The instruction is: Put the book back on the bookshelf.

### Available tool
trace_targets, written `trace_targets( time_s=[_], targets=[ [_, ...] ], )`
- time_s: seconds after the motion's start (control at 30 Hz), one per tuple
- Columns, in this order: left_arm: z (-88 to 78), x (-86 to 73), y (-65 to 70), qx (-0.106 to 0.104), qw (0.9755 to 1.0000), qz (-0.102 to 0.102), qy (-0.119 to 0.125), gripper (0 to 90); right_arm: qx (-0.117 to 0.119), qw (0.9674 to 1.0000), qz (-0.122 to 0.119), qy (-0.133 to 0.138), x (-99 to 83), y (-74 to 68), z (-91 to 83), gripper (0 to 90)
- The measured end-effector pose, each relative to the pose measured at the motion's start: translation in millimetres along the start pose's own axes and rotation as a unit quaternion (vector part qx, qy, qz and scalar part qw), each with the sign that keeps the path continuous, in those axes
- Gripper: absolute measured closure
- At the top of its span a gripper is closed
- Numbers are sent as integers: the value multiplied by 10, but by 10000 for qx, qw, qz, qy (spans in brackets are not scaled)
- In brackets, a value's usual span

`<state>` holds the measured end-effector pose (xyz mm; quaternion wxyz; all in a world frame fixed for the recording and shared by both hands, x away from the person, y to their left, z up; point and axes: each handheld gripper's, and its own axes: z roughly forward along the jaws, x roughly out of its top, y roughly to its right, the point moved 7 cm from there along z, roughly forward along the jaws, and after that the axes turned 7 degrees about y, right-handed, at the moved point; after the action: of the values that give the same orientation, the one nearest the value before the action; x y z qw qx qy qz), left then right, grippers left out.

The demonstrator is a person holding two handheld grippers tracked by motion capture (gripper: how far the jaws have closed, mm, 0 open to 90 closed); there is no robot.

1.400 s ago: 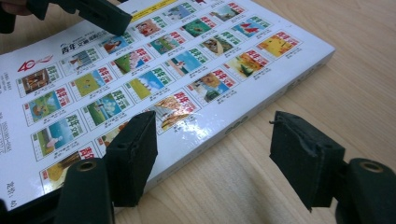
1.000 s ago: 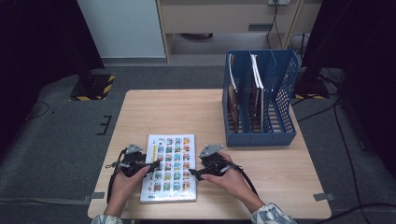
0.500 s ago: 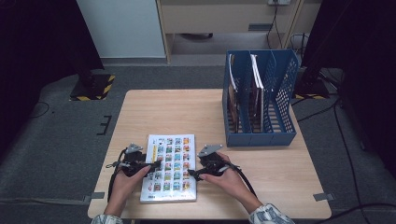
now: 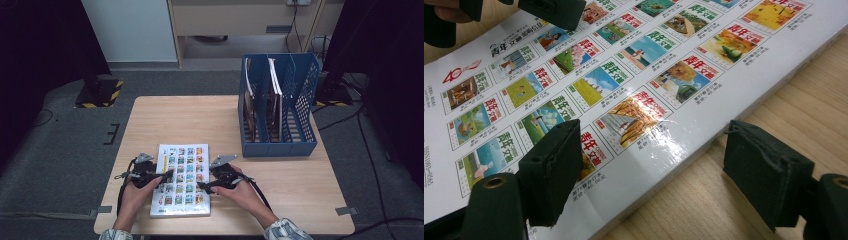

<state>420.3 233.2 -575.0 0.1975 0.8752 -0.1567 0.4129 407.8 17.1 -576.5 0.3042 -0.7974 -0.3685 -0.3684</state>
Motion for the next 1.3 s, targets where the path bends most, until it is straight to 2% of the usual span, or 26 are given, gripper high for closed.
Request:
trace_targets(
  time_s=[0.23,0.4,0.53,0.6,0.67,0.73,0.83,0.9,1.0,1.17,1.3],
  targets=[
    [-63,49,-11,250,9996,20,110,329,25,9999,101,25,-10,-3,7,229],
    [-142,112,12,146,9994,-98,310,376,30,9999,131,48,-15,3,8,228],
    [-190,83,44,-20,9999,-50,165,410,34,9999,111,66,-15,7,10,228],
    [-188,49,96,-293,9995,-81,76,447,34,9999,114,62,-15,7,10,228],
    [-189,64,97,-163,9998,-21,105,450,40,9999,156,54,-16,4,9,227],
    [-177,105,104,-173,9994,-183,252,470,60,9998,164,36,-19,8,8,227],
    [-97,84,121,-106,9998,-132,145,466,68,9998,167,38,-19,11,9,225],
    [-61,91,134,-81,9998,-113,160,471,67,9998,189,38,-18,11,11,223],
    [-50,109,152,-64,9997,-64,206,546,64,9998,180,41,-17,12,12,223],
    [-98,161,194,17,9990,81,439,731,52,9998,169,43,-18,14,14,215],
    [-128,197,264,108,9977,313,588,787,41,9998,166,34,-19,15,12,201]
  ],
)
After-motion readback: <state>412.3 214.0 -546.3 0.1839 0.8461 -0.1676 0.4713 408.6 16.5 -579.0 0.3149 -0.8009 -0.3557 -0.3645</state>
